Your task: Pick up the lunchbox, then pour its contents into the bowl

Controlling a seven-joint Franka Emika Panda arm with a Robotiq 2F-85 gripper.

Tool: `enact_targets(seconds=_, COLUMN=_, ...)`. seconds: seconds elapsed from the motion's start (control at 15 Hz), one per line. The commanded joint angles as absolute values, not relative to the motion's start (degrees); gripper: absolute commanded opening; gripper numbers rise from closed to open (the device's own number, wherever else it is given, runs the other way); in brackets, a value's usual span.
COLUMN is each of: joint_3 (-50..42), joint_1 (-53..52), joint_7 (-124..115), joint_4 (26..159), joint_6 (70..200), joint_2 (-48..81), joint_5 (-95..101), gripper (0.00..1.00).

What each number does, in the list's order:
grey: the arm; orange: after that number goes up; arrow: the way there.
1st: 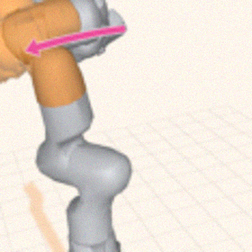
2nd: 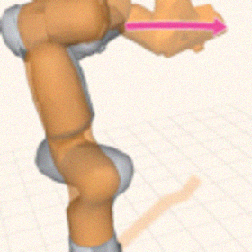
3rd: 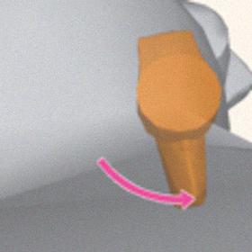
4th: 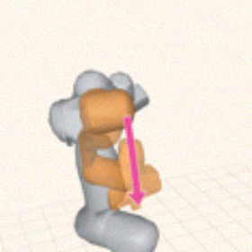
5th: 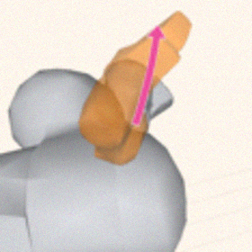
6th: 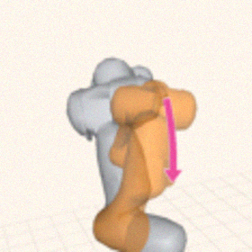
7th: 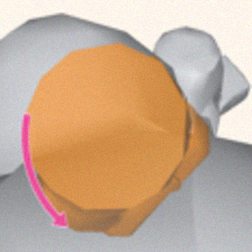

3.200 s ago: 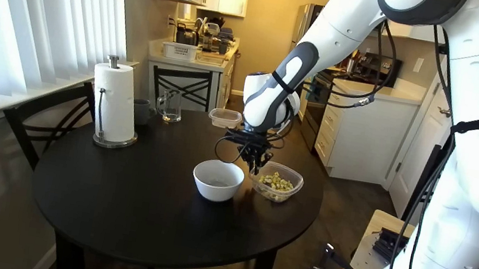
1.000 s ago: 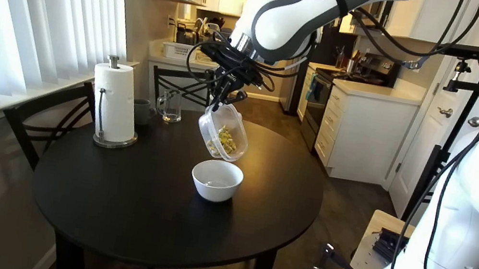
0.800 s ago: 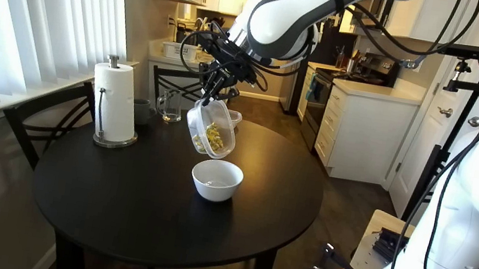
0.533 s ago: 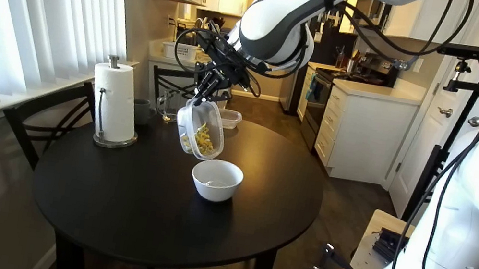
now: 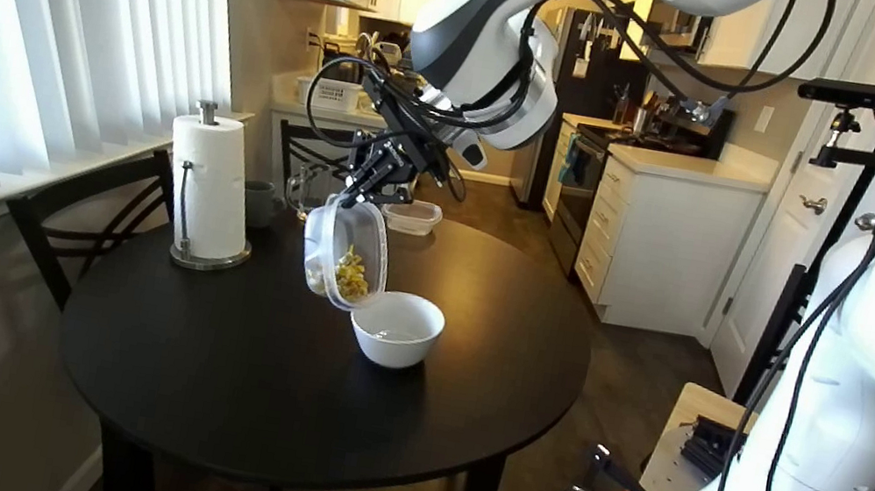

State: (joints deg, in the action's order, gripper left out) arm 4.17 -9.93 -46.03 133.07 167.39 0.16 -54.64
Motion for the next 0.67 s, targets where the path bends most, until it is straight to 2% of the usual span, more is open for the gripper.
enact_targets(seconds=0.0, joint_3=3.6, joint_1=-9.4, joint_7=-36.9, joint_4=132.3, joint_6=167.8, joint_2=0.3, joint_5=-64.5, gripper=0.02)
enact_targets(seconds=0.6, joint_3=1.2, joint_1=-8.9, joint_7=-31.3, joint_4=130.6, joint_6=170.5, joint_2=4.1, joint_5=-71.5, gripper=0.02)
